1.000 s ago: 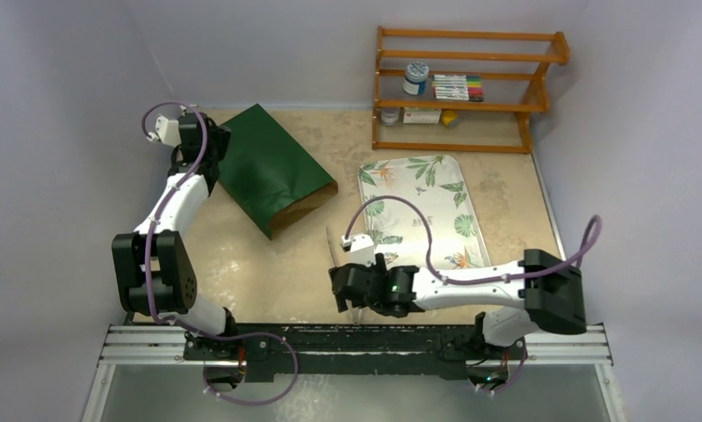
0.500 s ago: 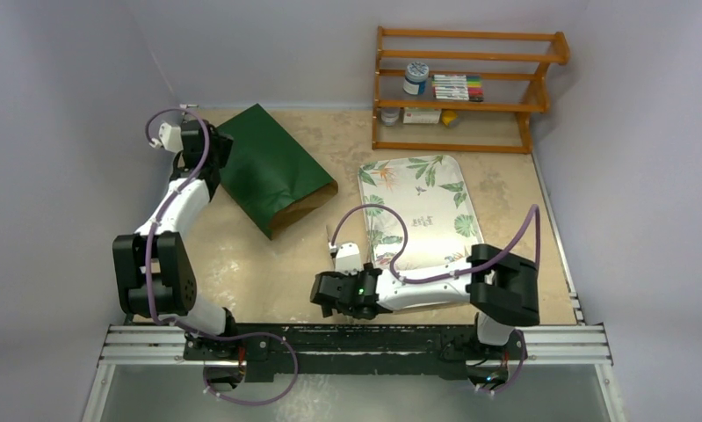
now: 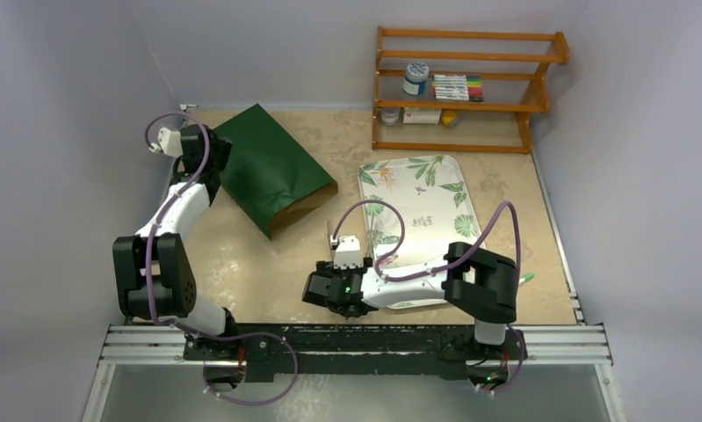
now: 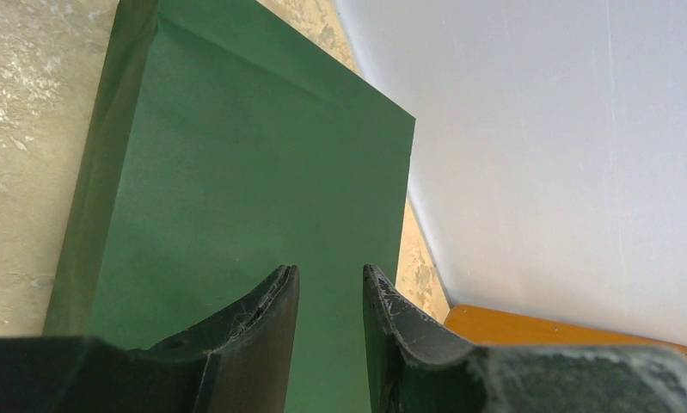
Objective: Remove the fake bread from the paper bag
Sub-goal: Pick up the clamp at the center of the board.
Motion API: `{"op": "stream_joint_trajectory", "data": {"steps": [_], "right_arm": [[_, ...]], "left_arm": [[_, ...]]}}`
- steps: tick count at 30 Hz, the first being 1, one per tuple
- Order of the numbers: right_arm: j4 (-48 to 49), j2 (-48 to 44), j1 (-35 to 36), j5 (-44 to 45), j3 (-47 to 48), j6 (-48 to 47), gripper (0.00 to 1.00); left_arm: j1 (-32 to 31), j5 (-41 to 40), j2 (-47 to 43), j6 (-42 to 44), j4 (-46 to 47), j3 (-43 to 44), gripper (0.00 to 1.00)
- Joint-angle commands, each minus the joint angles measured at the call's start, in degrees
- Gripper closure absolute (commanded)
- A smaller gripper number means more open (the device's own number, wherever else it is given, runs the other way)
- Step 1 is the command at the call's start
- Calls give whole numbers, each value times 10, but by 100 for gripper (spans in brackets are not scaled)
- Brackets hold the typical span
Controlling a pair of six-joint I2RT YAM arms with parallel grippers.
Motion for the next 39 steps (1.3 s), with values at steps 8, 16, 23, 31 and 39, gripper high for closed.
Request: {"op": "stream_joint_trajectory", "data": {"steps": [8, 16, 23, 31, 39], "right_arm": [[-63, 39, -8, 77, 12, 55, 30], [-69, 6, -8, 86, -5, 59, 49], [-36, -87, 3, 61, -32, -2, 54], [3, -200, 21, 4, -55, -89, 64], [-16, -227, 29, -11, -51, -120, 89]], "left_arm": [[7, -12, -33, 9, 43, -20, 68], [7, -12, -42, 5, 45, -21, 68], [7, -12, -43, 7, 44, -19, 68], [7, -12, -47, 5, 51, -21, 68], [7, -12, -48, -15, 79, -46, 68]]}}
